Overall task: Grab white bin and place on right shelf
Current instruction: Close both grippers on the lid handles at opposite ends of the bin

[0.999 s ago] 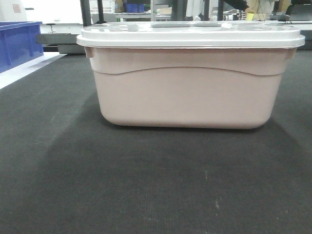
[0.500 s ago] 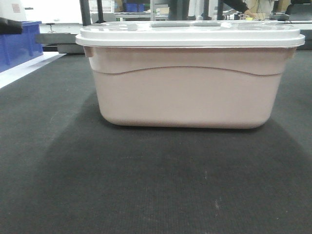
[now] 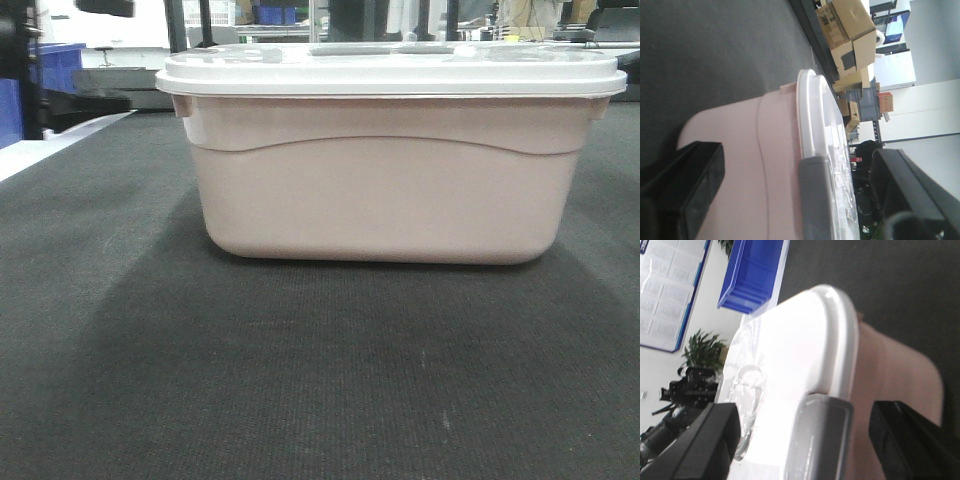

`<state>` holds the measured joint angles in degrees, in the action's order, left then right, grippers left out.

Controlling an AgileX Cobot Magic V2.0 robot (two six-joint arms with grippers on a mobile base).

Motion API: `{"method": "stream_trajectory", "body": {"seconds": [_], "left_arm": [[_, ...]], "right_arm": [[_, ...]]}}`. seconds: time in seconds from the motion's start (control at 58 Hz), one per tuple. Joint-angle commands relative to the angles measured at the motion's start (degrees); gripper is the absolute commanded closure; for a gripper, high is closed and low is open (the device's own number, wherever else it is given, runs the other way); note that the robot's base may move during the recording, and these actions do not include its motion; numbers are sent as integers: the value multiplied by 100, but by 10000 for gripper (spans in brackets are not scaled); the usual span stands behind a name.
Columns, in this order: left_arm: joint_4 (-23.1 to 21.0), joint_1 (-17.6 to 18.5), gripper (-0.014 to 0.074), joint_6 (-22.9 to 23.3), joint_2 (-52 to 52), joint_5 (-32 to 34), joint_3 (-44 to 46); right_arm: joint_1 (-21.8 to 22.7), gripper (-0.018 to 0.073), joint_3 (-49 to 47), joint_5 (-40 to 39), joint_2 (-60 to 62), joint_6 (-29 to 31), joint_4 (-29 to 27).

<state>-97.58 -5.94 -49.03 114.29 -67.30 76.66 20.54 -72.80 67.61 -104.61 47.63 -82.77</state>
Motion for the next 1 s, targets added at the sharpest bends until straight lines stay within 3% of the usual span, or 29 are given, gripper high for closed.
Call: {"method": "stream_trajectory", "body": {"seconds": [0.0,0.293,0.517,0.638,0.724,0.879,0.982], "left_arm": [[-644,163,102,-88,-293,-807,195],[-693,668,102,-88,-293,-552,195],[-693,838,103,-88,-293,-416,195],[-693,927,108,-88,-293,-416,195],[-693,994,153,-88,-293,-416,195],[-693,1072,304,-71,-293,-437,195],[-693,1111,449,-74,-293,-501,195]], "right_arm": [[-120,-66,-188,668,207,120,-493],[-451,-66,-188,558,51,173,-518],[-471,-44,-188,564,45,205,-525],[-471,86,-188,568,45,205,-525],[-471,240,-188,581,45,205,-525],[-471,431,-188,597,45,205,-525],[-471,498,-188,645,45,205,-525]]}}
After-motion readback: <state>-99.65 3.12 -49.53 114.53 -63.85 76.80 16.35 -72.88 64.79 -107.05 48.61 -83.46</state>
